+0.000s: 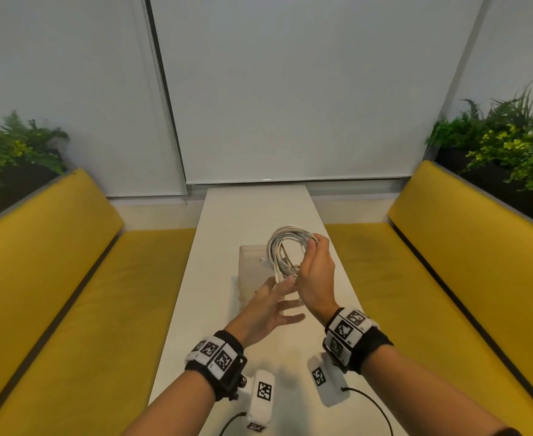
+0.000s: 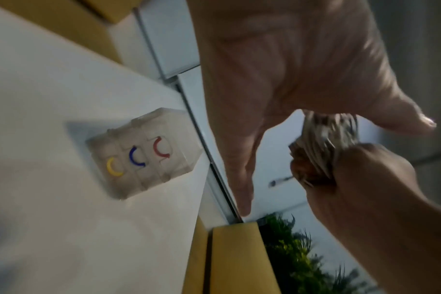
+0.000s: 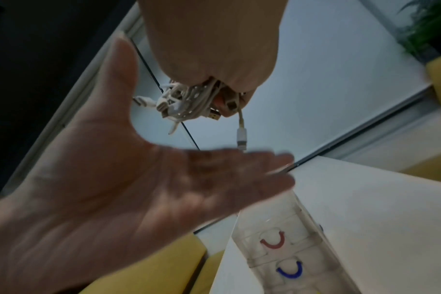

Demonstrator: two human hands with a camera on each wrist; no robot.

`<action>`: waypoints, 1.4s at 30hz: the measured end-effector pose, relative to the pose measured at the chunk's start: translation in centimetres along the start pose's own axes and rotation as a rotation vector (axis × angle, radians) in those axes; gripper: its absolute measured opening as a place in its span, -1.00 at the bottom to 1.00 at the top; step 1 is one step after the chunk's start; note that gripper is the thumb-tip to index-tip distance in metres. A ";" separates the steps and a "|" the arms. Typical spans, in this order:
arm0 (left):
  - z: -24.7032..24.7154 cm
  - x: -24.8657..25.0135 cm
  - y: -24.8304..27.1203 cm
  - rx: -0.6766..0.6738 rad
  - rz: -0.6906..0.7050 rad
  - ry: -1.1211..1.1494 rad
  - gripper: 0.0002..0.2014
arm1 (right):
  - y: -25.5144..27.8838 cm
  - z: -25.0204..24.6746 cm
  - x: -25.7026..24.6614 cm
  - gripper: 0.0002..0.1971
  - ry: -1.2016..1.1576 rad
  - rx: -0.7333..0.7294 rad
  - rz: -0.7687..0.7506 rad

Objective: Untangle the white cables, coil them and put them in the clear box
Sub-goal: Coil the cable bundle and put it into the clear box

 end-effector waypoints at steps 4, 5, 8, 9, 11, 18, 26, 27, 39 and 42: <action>1.8 1.0 -0.6 -0.012 0.068 -0.056 -0.39 | 0.6 1.1 0.6 -0.80 -0.139 0.011 0.077; 2.2 1.4 -0.6 -0.023 0.048 -0.032 -0.46 | 0.7 1.2 0.6 -0.79 -0.142 0.026 0.073; 2.4 2.5 -0.1 -0.078 -0.040 -0.016 -0.60 | 0.8 1.0 0.4 -0.78 -0.120 0.047 0.041; 2.1 2.6 -0.1 -0.085 -0.063 -0.041 -0.57 | 0.8 1.0 0.4 -0.77 -0.112 0.043 0.033; 1.4 2.6 -0.2 -0.076 -0.077 -0.098 -0.44 | 0.6 0.9 0.4 -0.75 -0.096 0.036 0.028; 0.5 2.5 -0.8 0.095 0.068 0.109 -0.72 | 0.4 1.5 0.9 -0.76 -0.170 0.129 0.074; 0.3 3.1 0.8 -0.179 0.145 0.373 -0.43 | -1.2 1.2 0.2 -0.71 -0.204 0.212 0.135; 0.5 3.7 1.0 -0.176 0.144 0.416 -0.32 | -1.0 1.3 0.3 -0.71 -0.185 0.202 0.116; 2.2 5.4 -1.0 0.339 0.243 0.073 -0.48 | 1.1 3.4 -1.1 -0.76 -0.250 0.084 0.065; 1.6 4.6 -1.3 0.400 0.275 0.092 -0.22 | 1.2 3.9 -0.8 -0.76 -0.285 0.063 0.134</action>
Point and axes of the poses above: each hand's wrist, its own y-axis away from the middle knuckle, its own z-axis out of the palm, x = y × z, the point moved 2 cm from there along -y, towards the middle knuckle, and after that the axes turned 14 degrees about -x, right-handed, at the moved point
